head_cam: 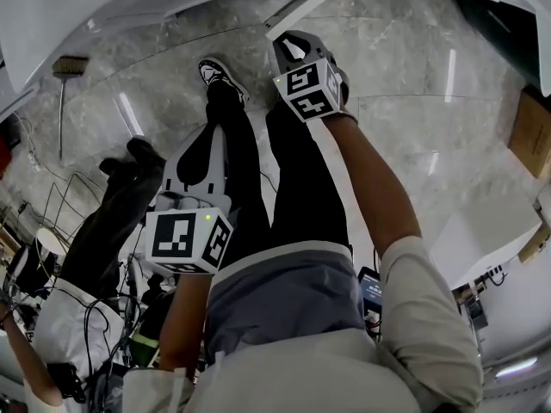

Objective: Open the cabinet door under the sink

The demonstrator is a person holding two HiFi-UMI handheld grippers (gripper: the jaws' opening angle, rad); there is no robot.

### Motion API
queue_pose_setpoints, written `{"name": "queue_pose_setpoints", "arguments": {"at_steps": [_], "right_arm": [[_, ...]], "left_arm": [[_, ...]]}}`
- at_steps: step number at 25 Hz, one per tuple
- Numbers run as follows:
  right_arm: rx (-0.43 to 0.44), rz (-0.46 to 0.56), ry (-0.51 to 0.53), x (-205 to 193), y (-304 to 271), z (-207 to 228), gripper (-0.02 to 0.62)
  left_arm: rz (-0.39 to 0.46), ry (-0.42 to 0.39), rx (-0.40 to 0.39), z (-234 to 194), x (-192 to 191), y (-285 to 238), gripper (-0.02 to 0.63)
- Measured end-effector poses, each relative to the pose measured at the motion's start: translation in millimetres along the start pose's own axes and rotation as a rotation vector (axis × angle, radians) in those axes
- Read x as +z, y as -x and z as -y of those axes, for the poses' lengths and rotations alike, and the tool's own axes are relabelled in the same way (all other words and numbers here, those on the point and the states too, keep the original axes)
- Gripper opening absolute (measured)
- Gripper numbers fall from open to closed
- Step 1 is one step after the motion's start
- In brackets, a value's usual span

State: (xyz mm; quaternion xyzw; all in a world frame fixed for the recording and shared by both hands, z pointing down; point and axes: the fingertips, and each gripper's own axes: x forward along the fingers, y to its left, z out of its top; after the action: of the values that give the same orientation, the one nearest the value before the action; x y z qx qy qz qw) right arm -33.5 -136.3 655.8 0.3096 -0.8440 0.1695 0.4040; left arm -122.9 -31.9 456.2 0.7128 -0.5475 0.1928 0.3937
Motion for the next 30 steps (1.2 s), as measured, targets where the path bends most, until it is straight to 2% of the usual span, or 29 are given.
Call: {"name": "queue_pose_setpoints", "arguments": {"at_steps": [15, 30], "right_arm": [[0.049, -0.011, 0.037, -28.1, 21.7, 2.4, 0.054], [0.042, -0.025, 0.036, -58.8, 41.5, 9.6, 0.055]], "left_arm": [[-0.017, -0.025, -0.022, 23.5, 0.2, -8.8, 0.0], [-0.012, -0.022, -0.05, 42.1, 3.5, -14.9, 0.0]]}}
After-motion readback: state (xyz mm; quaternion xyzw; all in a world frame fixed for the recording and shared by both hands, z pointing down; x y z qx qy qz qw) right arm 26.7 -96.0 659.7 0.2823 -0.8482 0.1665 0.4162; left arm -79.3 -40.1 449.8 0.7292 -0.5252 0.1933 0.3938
